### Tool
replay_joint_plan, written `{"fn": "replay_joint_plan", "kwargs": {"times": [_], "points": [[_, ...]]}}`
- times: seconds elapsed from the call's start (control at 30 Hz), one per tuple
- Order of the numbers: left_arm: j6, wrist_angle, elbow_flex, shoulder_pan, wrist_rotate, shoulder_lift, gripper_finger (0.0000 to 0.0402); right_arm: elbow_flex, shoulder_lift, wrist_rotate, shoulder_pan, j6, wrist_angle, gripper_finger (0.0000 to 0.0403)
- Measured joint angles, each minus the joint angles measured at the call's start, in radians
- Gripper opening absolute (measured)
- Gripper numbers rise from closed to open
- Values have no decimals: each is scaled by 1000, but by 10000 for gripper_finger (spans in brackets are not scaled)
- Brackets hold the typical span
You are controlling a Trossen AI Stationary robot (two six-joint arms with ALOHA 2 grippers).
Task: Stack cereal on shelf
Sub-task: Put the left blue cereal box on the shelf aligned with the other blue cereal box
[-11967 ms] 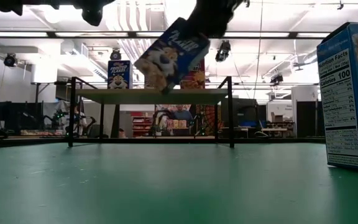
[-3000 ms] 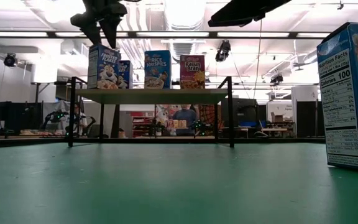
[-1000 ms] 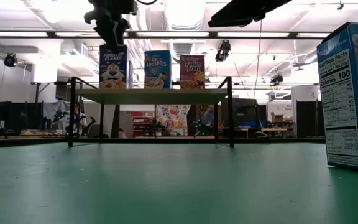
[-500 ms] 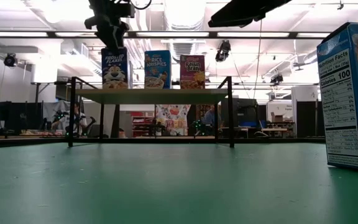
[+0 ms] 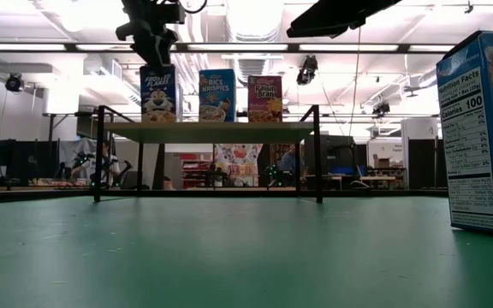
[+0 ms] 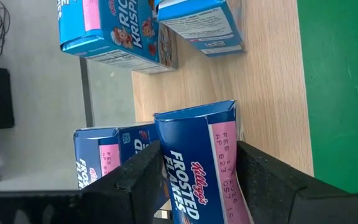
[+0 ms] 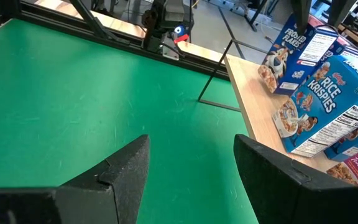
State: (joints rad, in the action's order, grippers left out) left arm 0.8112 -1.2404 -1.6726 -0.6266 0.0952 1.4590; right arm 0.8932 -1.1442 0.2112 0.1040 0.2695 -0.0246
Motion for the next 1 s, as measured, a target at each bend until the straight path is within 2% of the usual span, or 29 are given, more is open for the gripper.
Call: {"fn": "replay_joint_plan", "kwargs": {"times": [0.6,1.0], "points": [[0,10,34,0,53,1,180,0,0,0,0,0,0,224],[0,37,41,0,81,1,234,0,0,0,0,0,0,224]]}}
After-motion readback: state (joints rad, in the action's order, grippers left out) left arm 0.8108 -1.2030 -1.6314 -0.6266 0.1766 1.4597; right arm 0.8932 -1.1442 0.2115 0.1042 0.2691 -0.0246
